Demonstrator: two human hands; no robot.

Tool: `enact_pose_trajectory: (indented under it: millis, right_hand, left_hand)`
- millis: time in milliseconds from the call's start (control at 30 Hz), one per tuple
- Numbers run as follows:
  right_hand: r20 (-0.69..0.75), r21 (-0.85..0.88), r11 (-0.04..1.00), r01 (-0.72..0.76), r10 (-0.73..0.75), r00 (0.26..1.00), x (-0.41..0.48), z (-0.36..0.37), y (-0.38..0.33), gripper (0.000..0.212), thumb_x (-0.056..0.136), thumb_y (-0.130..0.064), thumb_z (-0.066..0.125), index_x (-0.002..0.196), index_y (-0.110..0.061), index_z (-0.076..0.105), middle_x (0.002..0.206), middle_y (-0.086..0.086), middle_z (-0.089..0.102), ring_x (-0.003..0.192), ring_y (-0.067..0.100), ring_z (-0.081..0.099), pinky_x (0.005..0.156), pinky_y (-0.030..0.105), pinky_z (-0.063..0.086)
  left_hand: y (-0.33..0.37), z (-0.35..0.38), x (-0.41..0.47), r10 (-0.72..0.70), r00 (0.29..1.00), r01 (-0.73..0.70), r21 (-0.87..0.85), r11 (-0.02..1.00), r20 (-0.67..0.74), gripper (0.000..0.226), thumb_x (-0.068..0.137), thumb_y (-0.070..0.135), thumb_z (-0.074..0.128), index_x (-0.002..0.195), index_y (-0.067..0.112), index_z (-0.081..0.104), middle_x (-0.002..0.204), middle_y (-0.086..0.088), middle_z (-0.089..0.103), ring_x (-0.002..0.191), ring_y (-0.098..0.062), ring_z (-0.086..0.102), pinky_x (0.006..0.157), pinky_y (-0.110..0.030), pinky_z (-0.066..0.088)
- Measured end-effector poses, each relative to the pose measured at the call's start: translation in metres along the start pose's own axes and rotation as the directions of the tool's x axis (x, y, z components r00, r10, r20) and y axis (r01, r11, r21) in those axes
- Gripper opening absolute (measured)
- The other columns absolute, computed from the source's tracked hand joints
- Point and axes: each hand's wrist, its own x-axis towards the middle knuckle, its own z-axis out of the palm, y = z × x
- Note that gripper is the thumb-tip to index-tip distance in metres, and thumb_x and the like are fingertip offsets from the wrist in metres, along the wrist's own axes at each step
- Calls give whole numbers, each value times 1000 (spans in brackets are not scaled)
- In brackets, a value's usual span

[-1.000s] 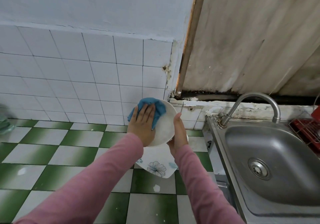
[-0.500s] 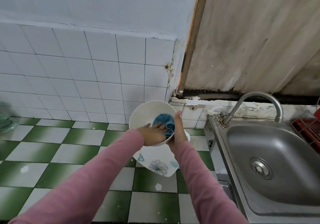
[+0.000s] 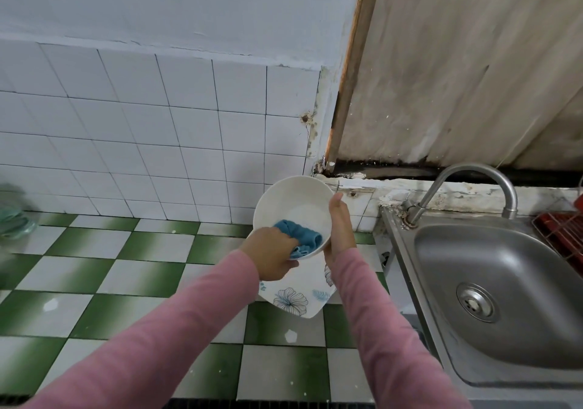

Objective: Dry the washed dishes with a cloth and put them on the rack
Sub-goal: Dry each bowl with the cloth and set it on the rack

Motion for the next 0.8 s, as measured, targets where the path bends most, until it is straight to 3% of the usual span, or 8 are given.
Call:
enact_pose_trajectory:
  millis: [100,233,300,400,467,533,633,800]
  right_hand:
    - [-9,30,999,-13,14,1000,0,-2,-6,100,44,-96,60,121,-33,55,128,9,61,116,33,60,94,56,54]
    - [-16,29,996,-84,84,996,-1,-8,-15,100,50,-96,58,126,-30,55,125,10,64,114,33,62,95,55,53]
    - [-1,51,987,-153,153,988,-3,-17,-20,92,64,-95,46,128,-30,57,123,11,64,114,32,61,98,55,50]
    - [-61,80,964,-253,259,964,-4,-34,-12,82,83,-87,28,137,-30,53,136,10,52,128,35,45,108,60,35]
    - [-54,103,923,-372,378,924,-10,-38,4,82,89,-80,25,146,-25,44,149,13,41,140,40,32,111,64,26]
    - [60,261,837,-482,484,873,-18,-36,21,81,93,-74,27,150,-16,38,150,19,40,141,45,31,109,66,28]
    - [218,575,673,-465,421,880,-29,-27,26,63,99,-56,38,137,-8,51,137,23,55,125,47,50,94,64,47]
    - [63,714,654,-249,294,954,-28,-18,9,33,104,-23,37,109,-6,65,95,13,76,80,28,75,63,37,62]
  left_hand:
    - [4,3,-2,29,981,-48,-98,994,-189,19,95,36,57,106,20,59,106,1,67,95,-21,58,93,-29,40]
    - [8,-3,0,-38,972,-3,-173,985,-233,27,95,38,59,116,21,58,109,2,67,94,-19,57,83,-25,40]
    - [11,-9,-1,-153,967,59,-407,911,-203,40,93,41,62,128,23,55,116,3,65,98,-19,60,79,-22,40]
    - [16,-19,-2,-374,924,51,-943,328,-80,46,86,29,74,126,34,51,121,3,62,99,-25,64,75,-31,57]
    - [13,-24,-1,-425,905,-95,-978,-185,-8,46,75,22,82,113,28,57,116,-3,68,106,-30,63,79,-38,58]
    - [6,-25,-1,-363,931,-197,-863,-465,-17,67,57,35,93,115,21,62,115,-5,71,108,-27,66,85,-42,58]
    - [2,-21,2,-316,948,-193,-847,-496,-30,89,41,45,97,118,16,63,116,-6,71,105,-22,68,83,-41,59]
    - [-6,-14,5,-356,933,-155,-829,-537,56,92,40,48,96,114,8,59,107,-9,74,97,-26,71,69,-39,61]
